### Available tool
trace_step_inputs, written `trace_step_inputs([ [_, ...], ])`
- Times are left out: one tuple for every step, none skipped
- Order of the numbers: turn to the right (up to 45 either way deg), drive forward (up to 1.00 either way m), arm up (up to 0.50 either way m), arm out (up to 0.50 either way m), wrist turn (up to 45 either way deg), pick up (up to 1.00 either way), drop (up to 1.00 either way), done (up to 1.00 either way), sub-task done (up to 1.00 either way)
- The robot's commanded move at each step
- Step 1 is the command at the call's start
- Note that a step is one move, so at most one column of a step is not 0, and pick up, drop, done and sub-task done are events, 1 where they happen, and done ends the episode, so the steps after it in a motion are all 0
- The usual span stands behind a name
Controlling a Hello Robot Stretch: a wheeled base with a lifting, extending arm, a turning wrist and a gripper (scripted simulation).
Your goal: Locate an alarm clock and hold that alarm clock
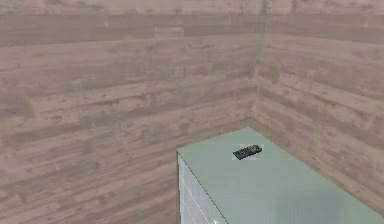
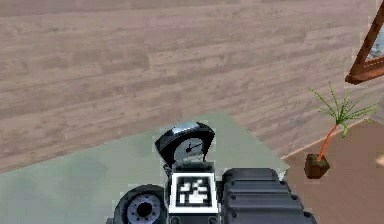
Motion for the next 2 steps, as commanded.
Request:
trace_step_inputs([
  [0.0,0.00,0.00,0.18,0.0,0.00,0.00,0.00,0.00],
  [0.0,0.00,0.00,0.00,45.0,0.00,0.00,0.00,0.00],
])
